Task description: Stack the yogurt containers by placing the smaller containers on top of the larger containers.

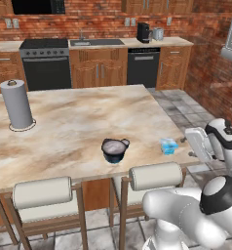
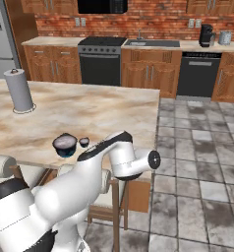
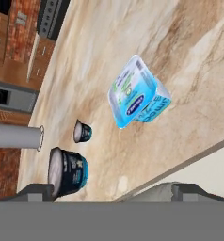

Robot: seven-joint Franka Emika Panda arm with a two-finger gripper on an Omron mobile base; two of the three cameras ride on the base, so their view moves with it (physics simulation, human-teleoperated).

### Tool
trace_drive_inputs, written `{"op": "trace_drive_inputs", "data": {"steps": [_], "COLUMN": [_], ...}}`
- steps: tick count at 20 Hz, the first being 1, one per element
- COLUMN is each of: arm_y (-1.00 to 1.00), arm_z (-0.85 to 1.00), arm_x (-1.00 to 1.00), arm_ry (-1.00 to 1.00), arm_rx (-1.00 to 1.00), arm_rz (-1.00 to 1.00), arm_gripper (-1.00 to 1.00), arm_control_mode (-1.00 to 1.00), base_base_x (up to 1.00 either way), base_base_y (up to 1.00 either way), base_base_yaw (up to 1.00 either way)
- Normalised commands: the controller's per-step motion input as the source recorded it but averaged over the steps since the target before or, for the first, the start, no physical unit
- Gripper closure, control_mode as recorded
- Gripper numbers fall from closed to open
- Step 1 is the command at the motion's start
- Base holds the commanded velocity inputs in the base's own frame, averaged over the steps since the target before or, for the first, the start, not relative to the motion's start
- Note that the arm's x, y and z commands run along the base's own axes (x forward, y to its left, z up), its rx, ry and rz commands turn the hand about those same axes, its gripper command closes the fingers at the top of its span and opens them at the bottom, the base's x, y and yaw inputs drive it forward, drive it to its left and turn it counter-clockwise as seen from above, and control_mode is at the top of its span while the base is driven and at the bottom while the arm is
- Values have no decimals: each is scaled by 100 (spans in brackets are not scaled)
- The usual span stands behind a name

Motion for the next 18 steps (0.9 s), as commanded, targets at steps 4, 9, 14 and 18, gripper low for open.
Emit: {"op": "trace_drive_inputs", "data": {"steps": [4,9,14,18], "arm_y": [-2,0,0,-1], "arm_z": [-11,-10,-9,-14], "arm_x": [14,17,18,16], "arm_ry": [0,0,0,0], "arm_rx": [2,2,1,1], "arm_rz": [-3,-3,-2,-2], "arm_gripper": [-100,-100,-100,-100], "arm_control_mode": [-100,-100,-100,-100], "base_base_x": [0,0,0,0], "base_base_y": [0,0,0,0], "base_base_yaw": [0,0,0,0]}}
